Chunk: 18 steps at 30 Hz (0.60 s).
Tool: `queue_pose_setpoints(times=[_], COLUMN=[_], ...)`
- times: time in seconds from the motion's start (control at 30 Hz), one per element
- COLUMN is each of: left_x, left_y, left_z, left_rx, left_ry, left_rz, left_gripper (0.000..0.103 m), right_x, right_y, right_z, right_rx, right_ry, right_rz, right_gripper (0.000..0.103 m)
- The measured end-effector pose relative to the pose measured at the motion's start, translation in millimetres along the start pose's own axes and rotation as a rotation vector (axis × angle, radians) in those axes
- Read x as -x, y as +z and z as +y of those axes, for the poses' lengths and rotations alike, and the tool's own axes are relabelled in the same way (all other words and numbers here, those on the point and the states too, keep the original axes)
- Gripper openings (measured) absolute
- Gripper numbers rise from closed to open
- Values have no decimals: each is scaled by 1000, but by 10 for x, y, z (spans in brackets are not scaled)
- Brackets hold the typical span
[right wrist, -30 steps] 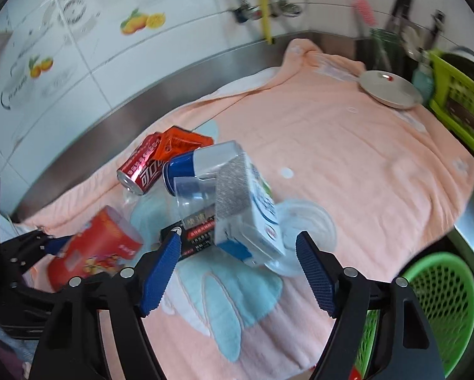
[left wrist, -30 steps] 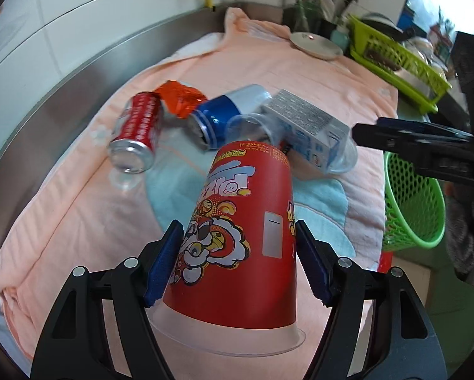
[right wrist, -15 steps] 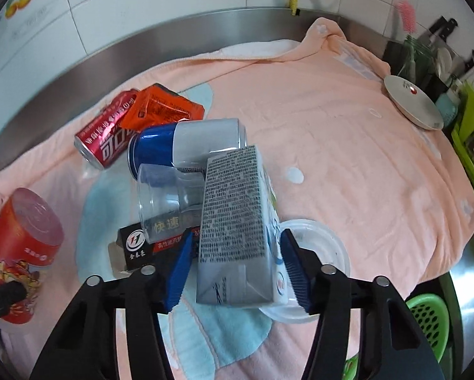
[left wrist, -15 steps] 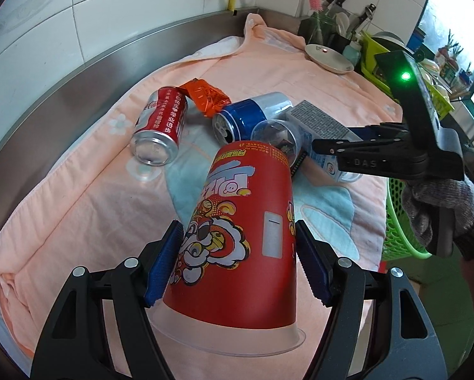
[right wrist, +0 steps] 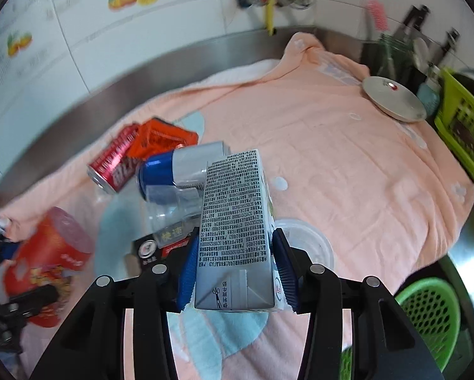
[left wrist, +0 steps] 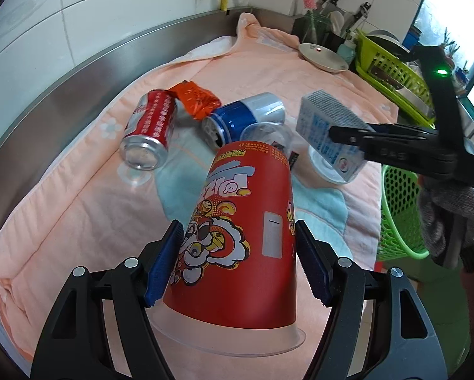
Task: Collect trash
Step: 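Grasp the milk carton with the right gripper and lift it toward the basket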
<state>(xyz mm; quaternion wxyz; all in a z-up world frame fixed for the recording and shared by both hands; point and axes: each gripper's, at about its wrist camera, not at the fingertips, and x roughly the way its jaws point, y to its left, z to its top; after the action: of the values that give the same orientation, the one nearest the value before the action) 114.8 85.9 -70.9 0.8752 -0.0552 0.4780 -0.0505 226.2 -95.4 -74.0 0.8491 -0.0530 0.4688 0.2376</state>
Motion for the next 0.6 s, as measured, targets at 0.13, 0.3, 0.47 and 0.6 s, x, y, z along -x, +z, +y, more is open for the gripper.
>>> queue_pose_setpoints(times=[0.13, 0.3, 0.47, 0.6], left_x=[13, 6, -5, -33], left_y=[36, 70, 98, 134], left_z=[-122, -286, -500, -684], left_rx=[-18, -44, -72, -101], left_ry=[-24, -59, -95, -117], left_rz=[-8, -8, -4, 4], left_gripper=[70, 70, 70, 70], right_x=[383, 884, 1152, 1098], right_y=[-139, -414, -763, -1107], right_z=[-223, -726, -1274, -1671], right_rx=[-41, -121, -219, -312], right_ry=[-15, -94, -201, -235], right_rz=[-60, -113, -111, -53], right_gripper=[44, 44, 44, 44])
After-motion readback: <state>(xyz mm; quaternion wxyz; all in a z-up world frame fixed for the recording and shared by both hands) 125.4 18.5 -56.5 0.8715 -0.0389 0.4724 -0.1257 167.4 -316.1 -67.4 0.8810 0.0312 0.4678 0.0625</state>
